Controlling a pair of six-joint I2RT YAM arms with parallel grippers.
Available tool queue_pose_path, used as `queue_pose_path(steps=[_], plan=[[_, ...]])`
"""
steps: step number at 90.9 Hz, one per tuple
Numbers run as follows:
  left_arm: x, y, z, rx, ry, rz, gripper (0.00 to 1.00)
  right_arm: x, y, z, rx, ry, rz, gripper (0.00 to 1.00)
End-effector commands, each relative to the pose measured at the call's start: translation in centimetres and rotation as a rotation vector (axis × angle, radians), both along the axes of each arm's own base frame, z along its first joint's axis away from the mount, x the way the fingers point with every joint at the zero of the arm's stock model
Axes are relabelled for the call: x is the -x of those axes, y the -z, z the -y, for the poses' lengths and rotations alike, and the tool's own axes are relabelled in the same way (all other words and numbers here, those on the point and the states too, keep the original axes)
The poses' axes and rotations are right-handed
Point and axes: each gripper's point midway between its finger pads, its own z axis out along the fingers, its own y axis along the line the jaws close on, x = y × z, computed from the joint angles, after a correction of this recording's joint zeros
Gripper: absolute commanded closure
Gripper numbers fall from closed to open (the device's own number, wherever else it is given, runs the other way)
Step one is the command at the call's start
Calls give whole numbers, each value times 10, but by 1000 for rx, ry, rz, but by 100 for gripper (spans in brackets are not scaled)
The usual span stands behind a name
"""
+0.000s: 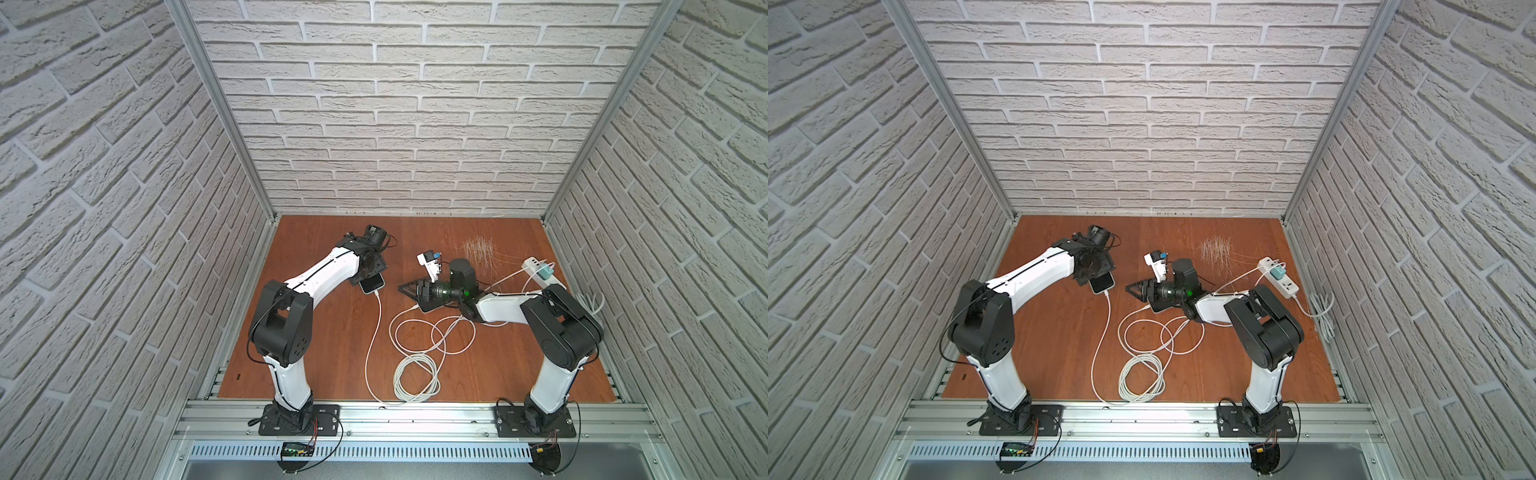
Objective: Plug the charging cable into the phone
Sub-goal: Place the phone at the center of the board.
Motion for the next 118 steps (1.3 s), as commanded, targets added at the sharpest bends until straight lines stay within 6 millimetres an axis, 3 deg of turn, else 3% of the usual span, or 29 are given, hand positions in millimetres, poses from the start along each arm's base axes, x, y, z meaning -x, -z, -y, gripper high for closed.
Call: queue_pose_path(steps=[1,19,45,72,98,118], plan=[[10,5,-25,8,-204,-13,68,1,-12,6,3,29,60,41],[33,29,-59,11,-454,-77,67,-4,-7,16,34,97,71,36],[47,44,-74,22,-601,-104,65,-2,-2,17,38,100,60,36],[39,64,-87,91,-691,-151,64,-2,-1,17,40,101,59,36],[13,77,-92,185,-739,-182,63,-3,0,17,44,101,56,36],[16,91,-89,185,-753,-209,57,-4,1,17,44,103,54,36]])
